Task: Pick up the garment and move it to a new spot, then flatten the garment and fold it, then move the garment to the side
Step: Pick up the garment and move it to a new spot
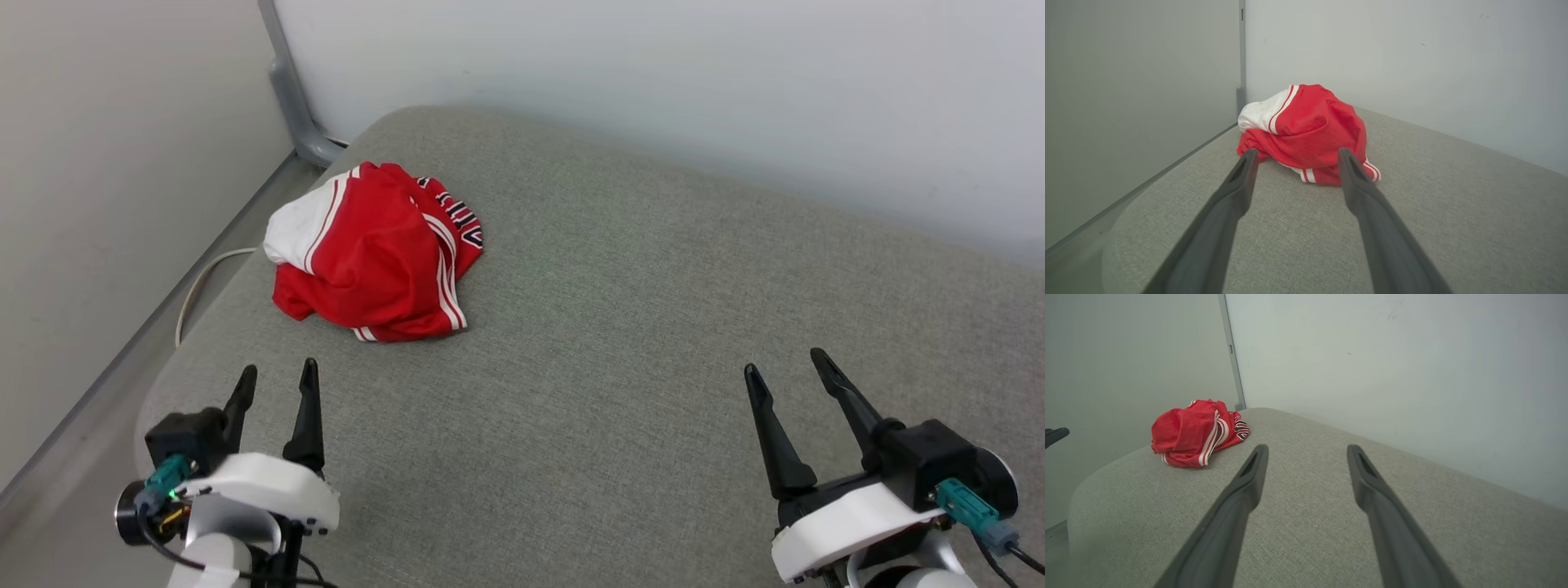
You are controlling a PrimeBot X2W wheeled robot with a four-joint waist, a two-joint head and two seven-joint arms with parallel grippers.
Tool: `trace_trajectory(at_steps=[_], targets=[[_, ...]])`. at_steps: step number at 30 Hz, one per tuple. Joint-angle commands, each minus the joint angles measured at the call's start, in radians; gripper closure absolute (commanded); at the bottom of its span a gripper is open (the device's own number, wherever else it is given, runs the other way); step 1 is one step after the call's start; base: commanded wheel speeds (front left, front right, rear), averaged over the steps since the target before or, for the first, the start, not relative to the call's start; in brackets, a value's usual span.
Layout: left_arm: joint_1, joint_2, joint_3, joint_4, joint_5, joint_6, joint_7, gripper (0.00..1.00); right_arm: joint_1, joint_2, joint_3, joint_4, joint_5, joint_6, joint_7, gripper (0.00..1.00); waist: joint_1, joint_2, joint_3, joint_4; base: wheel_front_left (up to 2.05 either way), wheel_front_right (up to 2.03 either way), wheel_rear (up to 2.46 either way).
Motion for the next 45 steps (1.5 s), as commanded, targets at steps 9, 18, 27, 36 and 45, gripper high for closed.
trace_trajectory(at_steps=[9,18,27,36,45], targets=[[-0.228,0.064,0.015,0.085,-0.134,-0.004,0.169,0.00,-0.081,0.001,0.027,-0.035,-0.047,0.000,0.026,0.00,0.0000,0.0000,0.151,-0.085,0.00,0.00,0.00],[-0.475,0.195,-0.006,0.166,-0.276,-0.005,0.420,0.00,-0.185,-0.041,0.053,-0.074,-0.084,0.000,0.048,0.00,0.0000,0.0000,0.325,-0.165,0.00,0.00,0.00],[-0.649,0.329,0.001,0.352,-0.321,0.009,0.715,0.00,-0.260,-0.053,0.068,-0.071,-0.075,0.000,0.043,0.00,0.0000,0.0000,0.461,-0.232,0.00,0.00,0.00],[-0.657,0.350,-0.009,0.501,-0.354,0.071,0.972,0.00,-0.281,-0.051,0.050,-0.058,-0.066,0.000,0.031,0.00,0.0000,0.0000,0.512,-0.255,0.00,0.00,0.00],[-0.653,0.368,0.019,0.458,-0.346,0.077,0.780,1.00,-0.262,-0.034,0.030,-0.010,-0.039,0.000,-0.003,0.00,0.0000,0.0000,0.392,-0.249,0.00,0.00,0.00]])
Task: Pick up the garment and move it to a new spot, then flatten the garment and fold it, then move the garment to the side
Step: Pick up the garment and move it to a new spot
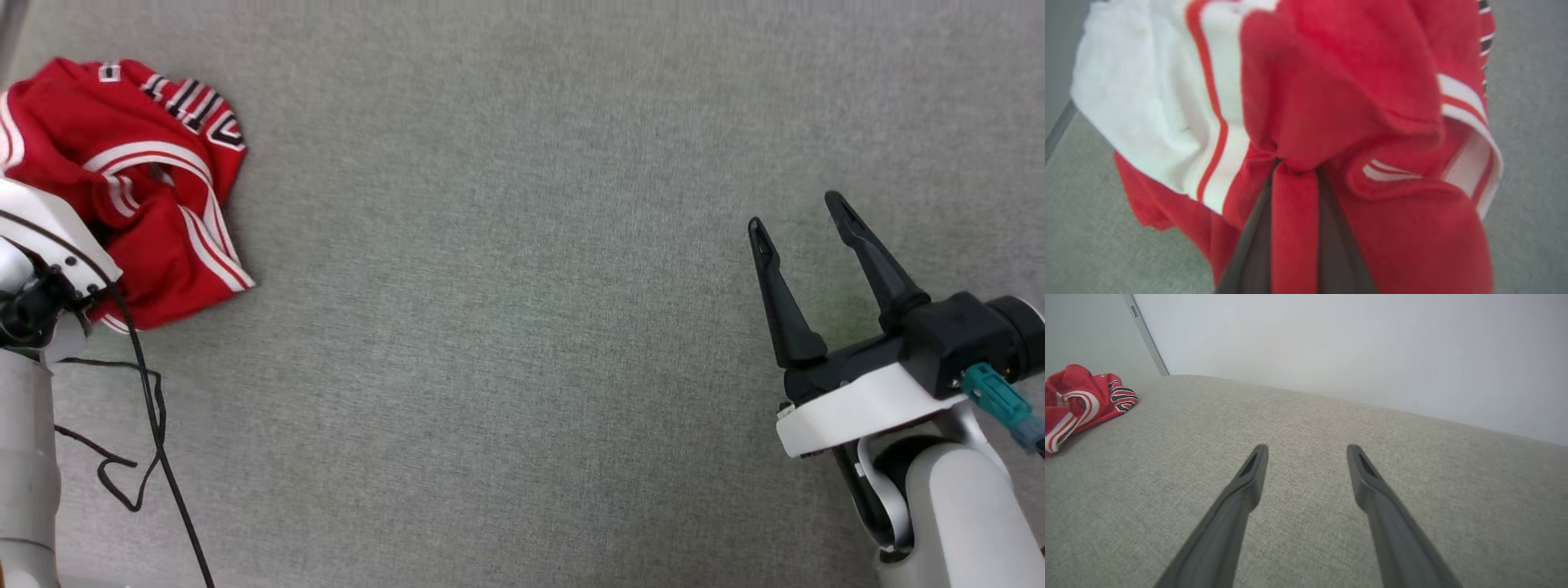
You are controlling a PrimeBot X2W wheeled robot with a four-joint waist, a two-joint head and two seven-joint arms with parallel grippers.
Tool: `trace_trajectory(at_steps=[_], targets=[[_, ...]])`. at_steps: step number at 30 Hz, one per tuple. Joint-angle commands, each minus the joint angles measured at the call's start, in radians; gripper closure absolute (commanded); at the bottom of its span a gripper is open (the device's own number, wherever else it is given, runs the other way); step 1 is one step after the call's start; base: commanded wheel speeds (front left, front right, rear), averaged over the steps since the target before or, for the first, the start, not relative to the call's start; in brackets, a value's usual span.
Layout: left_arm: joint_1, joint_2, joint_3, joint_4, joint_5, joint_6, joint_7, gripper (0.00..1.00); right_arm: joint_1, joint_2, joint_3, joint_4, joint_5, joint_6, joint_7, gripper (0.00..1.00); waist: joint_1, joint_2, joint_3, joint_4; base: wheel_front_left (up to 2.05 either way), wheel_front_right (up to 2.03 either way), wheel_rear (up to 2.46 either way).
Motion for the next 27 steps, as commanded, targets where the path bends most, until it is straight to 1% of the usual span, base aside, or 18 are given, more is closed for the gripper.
trace_trajectory(at_steps=[1,4,6,9,13,14,16,20,27], targets=[[0.011,0.009,-0.003,-0.014,0.015,-0.003,-0.044,1.00,0.017,0.008,-0.007,0.009,-0.003,0.000,-0.009,0.00,-0.0001,0.0000,-0.061,0.007,0.00,0.00,0.00],[0.023,0.016,-0.012,-0.033,0.043,-0.002,-0.136,1.00,0.045,0.019,-0.022,0.030,0.005,0.000,-0.023,0.00,-0.0001,0.0000,-0.134,0.013,0.00,0.00,0.00],[0.027,0.019,-0.017,-0.051,0.055,-0.005,-0.183,1.00,0.063,0.026,-0.032,0.037,0.007,0.000,-0.025,0.00,-0.0001,0.0000,-0.175,0.013,0.00,0.00,0.00],[0.039,0.031,-0.031,-0.088,0.086,0.001,-0.256,1.00,0.095,0.032,-0.047,0.045,0.000,0.000,-0.033,0.00,-0.0001,0.0000,-0.235,0.008,0.00,0.00,0.00],[0.064,0.031,-0.052,-0.142,0.120,0.004,-0.335,1.00,0.135,0.038,-0.072,0.052,0.011,0.000,-0.039,0.00,-0.0001,0.0000,-0.304,-0.009,0.00,0.00,0.00],[0.071,0.023,-0.057,-0.157,0.122,0.001,-0.350,1.00,0.146,0.039,-0.078,0.055,0.016,0.000,-0.040,0.00,-0.0001,0.0000,-0.321,-0.015,0.00,0.00,0.00],[0.078,0.020,-0.065,-0.175,0.131,0.002,-0.364,1.00,0.156,0.040,-0.081,0.057,0.019,0.000,-0.041,0.00,-0.0001,0.0000,-0.336,-0.023,0.00,0.00,0.00],[0.126,-0.009,-0.089,-0.255,0.140,0.001,-0.399,1.00,0.193,0.041,-0.093,0.060,0.046,0.000,-0.044,0.00,-0.0001,0.0000,-0.383,-0.062,0.00,0.00,0.00],[0.266,-0.075,-0.124,-0.438,0.113,-0.012,-0.405,1.00,0.229,0.040,-0.102,0.054,0.063,0.000,-0.038,0.00,-0.0001,0.0000,-0.417,-0.173,0.00,0.00,0.00]])
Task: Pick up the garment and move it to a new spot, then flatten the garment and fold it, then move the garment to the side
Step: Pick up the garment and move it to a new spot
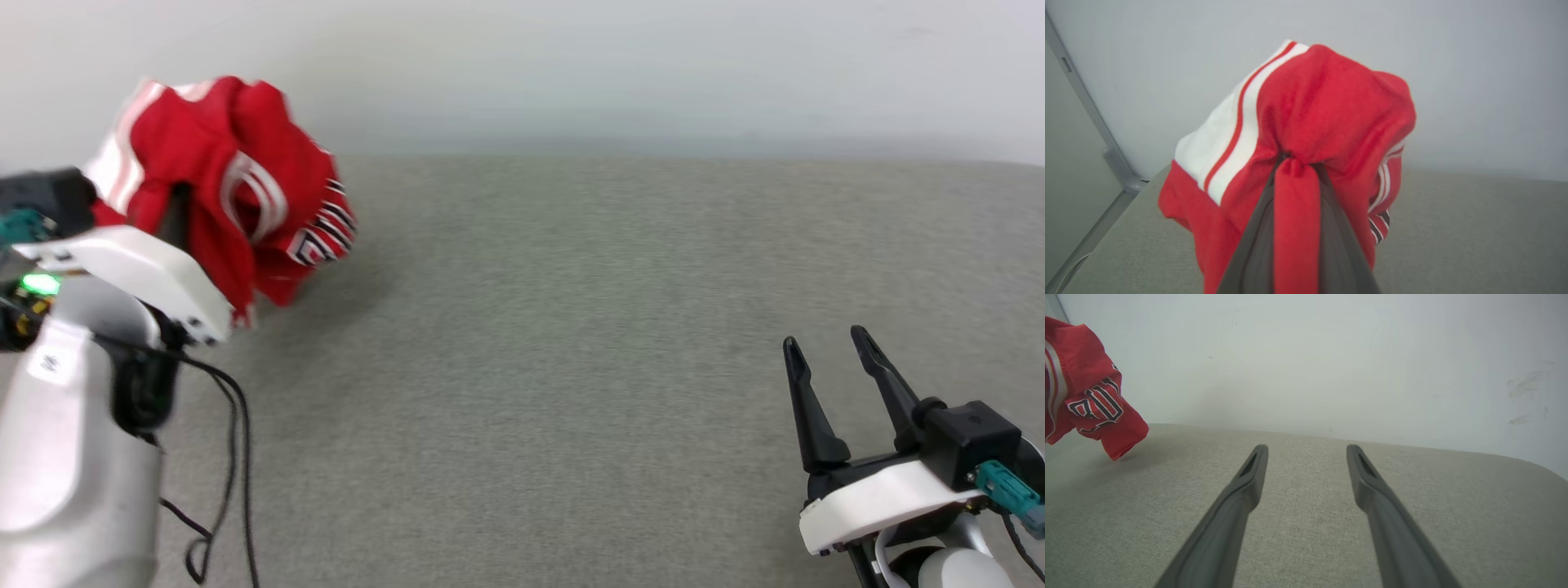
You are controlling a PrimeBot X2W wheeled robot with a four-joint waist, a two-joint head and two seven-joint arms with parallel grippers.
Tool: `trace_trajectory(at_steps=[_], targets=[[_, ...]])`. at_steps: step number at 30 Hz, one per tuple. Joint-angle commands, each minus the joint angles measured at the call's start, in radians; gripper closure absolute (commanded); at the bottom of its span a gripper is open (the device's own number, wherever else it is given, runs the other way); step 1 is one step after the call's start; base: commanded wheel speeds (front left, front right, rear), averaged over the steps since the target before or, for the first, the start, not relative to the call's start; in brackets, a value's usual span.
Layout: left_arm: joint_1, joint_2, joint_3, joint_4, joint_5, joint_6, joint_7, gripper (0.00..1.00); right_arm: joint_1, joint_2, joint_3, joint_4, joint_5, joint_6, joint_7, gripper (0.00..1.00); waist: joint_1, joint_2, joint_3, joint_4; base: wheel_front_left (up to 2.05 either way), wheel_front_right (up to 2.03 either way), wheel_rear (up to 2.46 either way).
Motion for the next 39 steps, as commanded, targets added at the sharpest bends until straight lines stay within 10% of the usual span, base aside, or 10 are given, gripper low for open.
trace_trajectory(at_steps=[1,17,28,30,31,39], targets=[[0.051,-0.024,-0.023,-0.062,-0.005,-0.008,0.003,1.00,0.014,0.002,-0.003,-0.005,0.007,-0.001,0.000,0.00,0.0002,0.0000,-0.023,-0.075,0.00,0.00,0.00],[0.294,-0.226,-0.360,-0.267,0.015,-0.052,0.084,1.00,0.009,0.002,-0.002,-0.026,0.044,-0.001,-0.004,0.00,0.0002,0.0000,0.052,-0.255,0.00,0.00,0.00],[0.322,-0.244,-0.585,-0.186,0.042,-0.074,0.069,1.00,-0.026,0.002,0.008,-0.006,0.058,-0.001,-0.020,0.00,0.0002,0.0000,0.104,-0.255,0.00,0.00,0.00],[0.321,-0.249,-0.602,-0.180,0.034,-0.075,0.047,0.51,-0.029,0.002,0.005,-0.004,0.052,-0.001,-0.018,0.00,0.0002,0.0000,0.101,-0.245,0.00,0.00,0.00],[0.318,-0.250,-0.608,-0.178,0.032,-0.075,0.036,0.00,-0.030,0.002,0.002,-0.003,0.050,-0.001,-0.017,0.00,0.0002,0.0000,0.097,-0.240,0.00,0.00,0.00],[0.319,-0.268,-0.573,-0.207,0.030,-0.051,-0.170,0.00,0.000,0.002,-0.005,0.007,0.050,-0.001,0.010,0.00,0.0002,0.0000,0.032,-0.187,0.00,0.00,0.00]])
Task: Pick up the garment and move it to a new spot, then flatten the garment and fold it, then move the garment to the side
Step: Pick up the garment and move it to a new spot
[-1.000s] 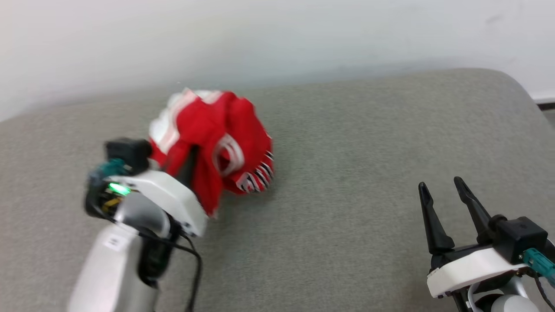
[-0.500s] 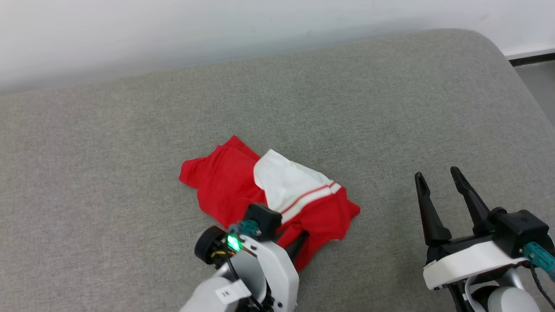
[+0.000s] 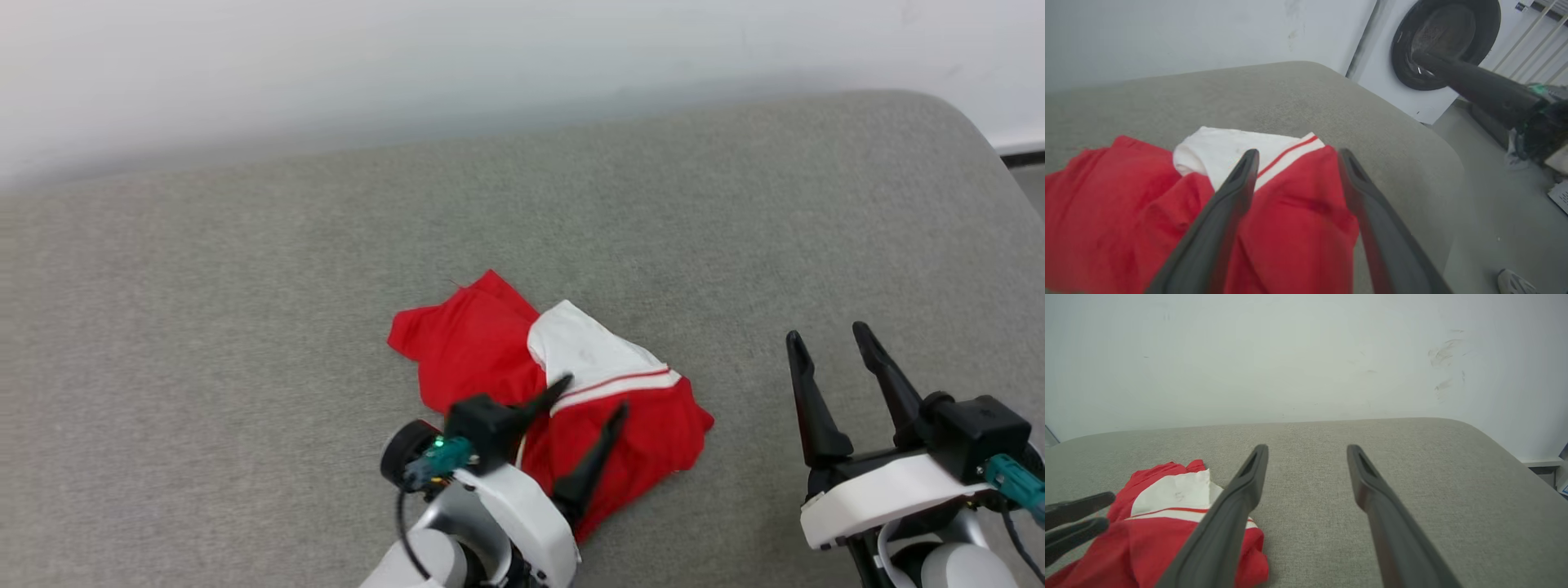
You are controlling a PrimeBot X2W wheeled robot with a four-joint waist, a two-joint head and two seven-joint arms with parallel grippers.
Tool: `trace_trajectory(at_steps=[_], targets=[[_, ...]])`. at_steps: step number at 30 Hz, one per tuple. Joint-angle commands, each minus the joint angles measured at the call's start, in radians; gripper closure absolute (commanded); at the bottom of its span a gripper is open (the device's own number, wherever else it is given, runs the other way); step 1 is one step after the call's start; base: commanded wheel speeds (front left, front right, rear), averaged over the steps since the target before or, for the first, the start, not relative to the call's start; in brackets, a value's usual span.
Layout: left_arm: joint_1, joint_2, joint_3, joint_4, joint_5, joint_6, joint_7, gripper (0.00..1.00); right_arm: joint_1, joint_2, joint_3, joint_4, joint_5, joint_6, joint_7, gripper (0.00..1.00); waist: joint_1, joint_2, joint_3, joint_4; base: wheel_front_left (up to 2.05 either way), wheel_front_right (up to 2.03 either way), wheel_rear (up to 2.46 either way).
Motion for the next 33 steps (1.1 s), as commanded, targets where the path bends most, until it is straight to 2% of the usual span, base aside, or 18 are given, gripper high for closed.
trace_trajectory(at_steps=[1,8,14,21,25,33], targets=[[0.008,-0.005,0.020,-0.009,0.001,0.015,-0.049,0.00,0.016,0.002,0.001,-0.001,0.000,0.000,0.007,0.00,0.0000,-0.0001,-0.031,0.025,0.00,0.00,0.00],[0.035,0.008,0.097,-0.003,0.019,0.094,-0.191,0.00,0.057,0.001,0.004,-0.008,0.007,0.000,0.048,0.00,0.0000,-0.0001,-0.103,0.075,0.00,0.00,0.00],[0.063,0.040,0.183,0.025,0.015,0.161,-0.232,0.00,0.092,0.001,-0.011,-0.030,0.000,0.000,0.078,0.00,0.0000,-0.0001,-0.146,0.114,0.00,0.00,0.00],[0.119,0.116,0.295,0.030,-0.002,0.222,-0.246,0.00,0.111,0.001,-0.029,-0.050,-0.007,0.000,0.081,0.00,0.0000,-0.0001,-0.160,0.139,0.00,0.00,0.00],[0.145,0.163,0.343,0.007,-0.003,0.241,-0.249,0.00,0.123,0.001,-0.044,-0.064,-0.009,0.000,0.083,0.00,0.0000,-0.0001,-0.164,0.153,0.00,0.00,0.00],[0.197,0.191,0.368,-0.043,-0.011,0.262,-0.242,0.00,0.132,0.001,-0.054,-0.080,-0.017,0.000,0.093,0.00,0.0000,-0.0001,-0.168,0.161,0.00,0.00,0.00]])
